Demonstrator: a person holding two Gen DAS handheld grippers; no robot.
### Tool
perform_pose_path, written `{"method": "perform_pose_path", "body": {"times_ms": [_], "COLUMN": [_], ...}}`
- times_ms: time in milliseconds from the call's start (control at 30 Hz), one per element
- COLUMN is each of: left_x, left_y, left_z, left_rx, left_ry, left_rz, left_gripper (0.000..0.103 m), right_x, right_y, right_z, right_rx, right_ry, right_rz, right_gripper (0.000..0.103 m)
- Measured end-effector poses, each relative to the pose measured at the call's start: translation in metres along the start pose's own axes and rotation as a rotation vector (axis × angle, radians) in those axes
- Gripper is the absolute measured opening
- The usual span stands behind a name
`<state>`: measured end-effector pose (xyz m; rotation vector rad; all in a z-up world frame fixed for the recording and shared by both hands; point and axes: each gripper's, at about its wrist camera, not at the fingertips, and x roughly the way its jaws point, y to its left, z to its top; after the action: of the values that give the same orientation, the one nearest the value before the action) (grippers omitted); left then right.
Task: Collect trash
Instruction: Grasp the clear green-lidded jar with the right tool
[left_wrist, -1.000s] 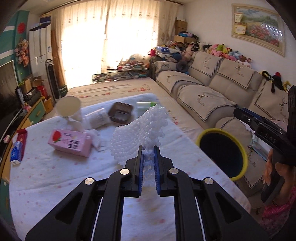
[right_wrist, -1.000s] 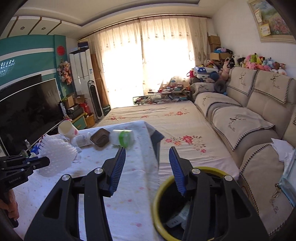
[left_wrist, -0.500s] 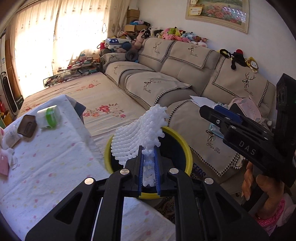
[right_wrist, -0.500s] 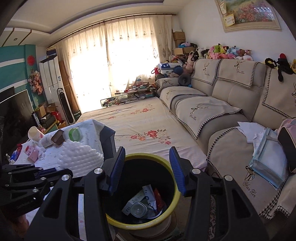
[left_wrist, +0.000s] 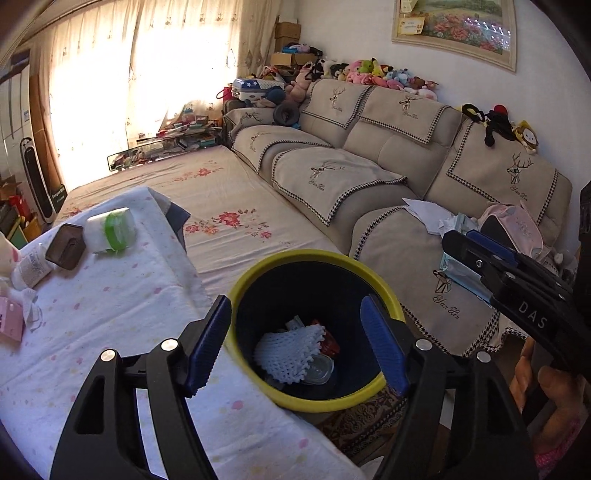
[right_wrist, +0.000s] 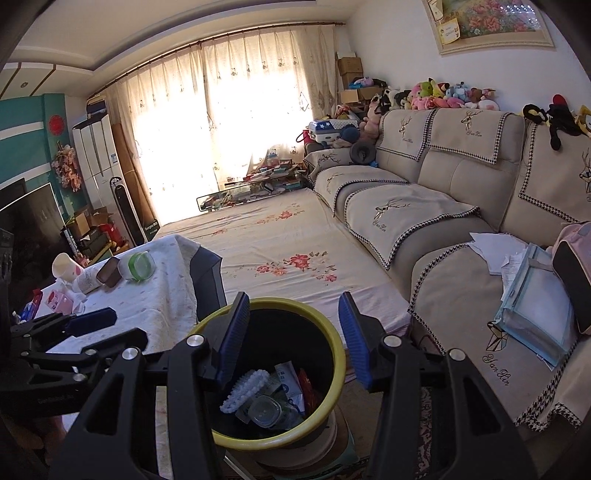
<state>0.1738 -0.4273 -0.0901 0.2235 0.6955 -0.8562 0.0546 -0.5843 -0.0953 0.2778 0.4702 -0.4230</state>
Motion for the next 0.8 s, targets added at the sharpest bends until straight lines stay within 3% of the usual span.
{"method": "perform_pose_path", "body": {"times_ms": [267,600,800], "left_x": [-0.07,-0.14,-0.161], "left_y": [0.096,0.269,0.347], "left_z": [-0.02,-0.069,-0.103], "left_rx": [-0.072,-0.227,-0.265], "left_ry": [-0.129,-0.208,-0.234], "left_rz": [0.161,0.498,0.667], "left_gripper": [0.078,0.081,0.081], "right_x": [0.011,0.041,0.072], "right_y": [0.044,0.149,0.22], "right_z": [0.002,0.011,0.022], "right_rx": [-0.05,-0.154,-0.211], "right_ry": [0.029,0.083,0.096], "right_rz": [0.059,0.193,0.24], "right_gripper": [0.049,0.05,0.053]}}
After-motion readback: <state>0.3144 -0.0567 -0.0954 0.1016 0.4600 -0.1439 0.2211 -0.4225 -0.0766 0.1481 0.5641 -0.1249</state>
